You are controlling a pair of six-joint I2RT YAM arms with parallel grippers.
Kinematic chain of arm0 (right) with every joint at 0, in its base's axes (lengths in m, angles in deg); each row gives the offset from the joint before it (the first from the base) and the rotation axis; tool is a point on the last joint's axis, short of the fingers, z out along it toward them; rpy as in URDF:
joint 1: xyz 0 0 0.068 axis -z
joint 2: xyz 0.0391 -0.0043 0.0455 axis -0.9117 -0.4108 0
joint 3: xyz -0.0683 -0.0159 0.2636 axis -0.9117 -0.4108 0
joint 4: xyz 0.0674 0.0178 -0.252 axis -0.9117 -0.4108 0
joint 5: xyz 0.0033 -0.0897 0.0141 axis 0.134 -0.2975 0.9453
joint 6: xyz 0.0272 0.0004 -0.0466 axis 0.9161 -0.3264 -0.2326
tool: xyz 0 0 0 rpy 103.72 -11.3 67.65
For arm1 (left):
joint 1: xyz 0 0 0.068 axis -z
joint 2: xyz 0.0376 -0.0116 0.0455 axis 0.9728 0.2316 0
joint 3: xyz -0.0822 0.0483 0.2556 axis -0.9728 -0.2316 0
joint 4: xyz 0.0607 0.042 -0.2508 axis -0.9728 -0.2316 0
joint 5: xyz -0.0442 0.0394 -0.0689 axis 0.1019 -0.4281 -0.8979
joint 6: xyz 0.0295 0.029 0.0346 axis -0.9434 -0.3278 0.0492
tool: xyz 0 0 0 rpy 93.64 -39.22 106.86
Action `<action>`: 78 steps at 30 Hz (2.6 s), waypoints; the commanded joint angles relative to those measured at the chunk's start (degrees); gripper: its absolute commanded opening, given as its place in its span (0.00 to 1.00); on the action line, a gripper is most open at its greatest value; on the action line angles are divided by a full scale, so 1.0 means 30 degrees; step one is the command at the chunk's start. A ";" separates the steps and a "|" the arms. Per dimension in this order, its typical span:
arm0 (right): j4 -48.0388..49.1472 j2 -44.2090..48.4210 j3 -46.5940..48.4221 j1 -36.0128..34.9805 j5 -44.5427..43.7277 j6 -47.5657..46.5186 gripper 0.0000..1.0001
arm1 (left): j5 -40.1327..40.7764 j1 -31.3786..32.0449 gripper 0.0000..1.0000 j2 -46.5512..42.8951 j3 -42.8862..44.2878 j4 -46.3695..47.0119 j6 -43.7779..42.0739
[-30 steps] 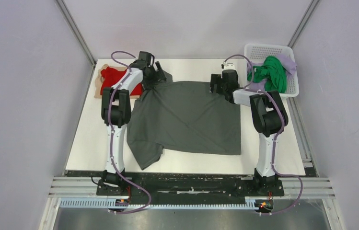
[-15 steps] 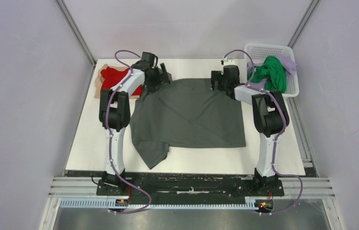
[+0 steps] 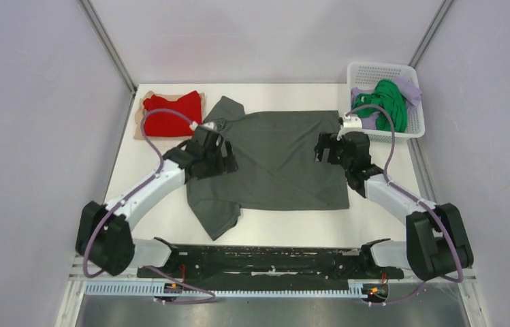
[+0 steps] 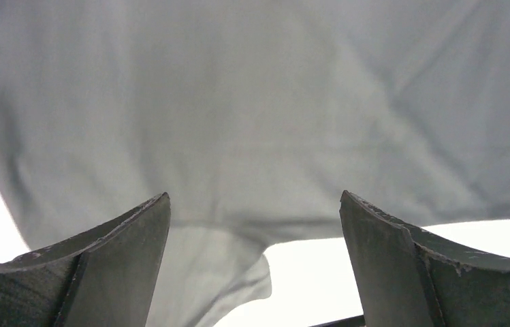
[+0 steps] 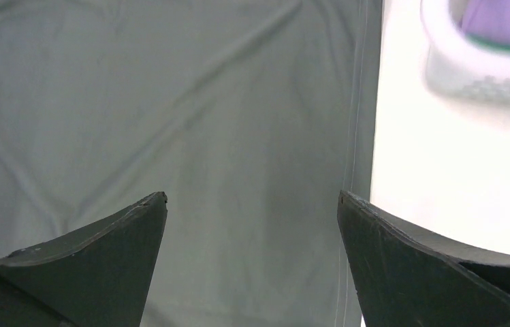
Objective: Fold and stack the t-shirts
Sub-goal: Flatten out the tshirt, then grab the side of the flattened tshirt closest away from the robot with both arms
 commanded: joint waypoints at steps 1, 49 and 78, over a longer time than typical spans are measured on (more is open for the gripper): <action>0.0596 0.1707 -0.1734 0.0083 0.0430 0.1140 0.98 | 0.2119 0.1157 1.00 -0.3515 -0.3434 -0.2565 0.2402; -0.9763 0.9372 -0.6612 0.0761 -0.5478 0.5676 0.80 | -0.2094 0.4914 0.02 -0.3637 -0.9941 -0.3182 0.4364; -1.1866 0.8962 -0.7514 0.0734 -0.0745 0.6204 0.41 | -0.2365 0.4914 0.02 -0.5756 -1.0155 -0.4163 0.5184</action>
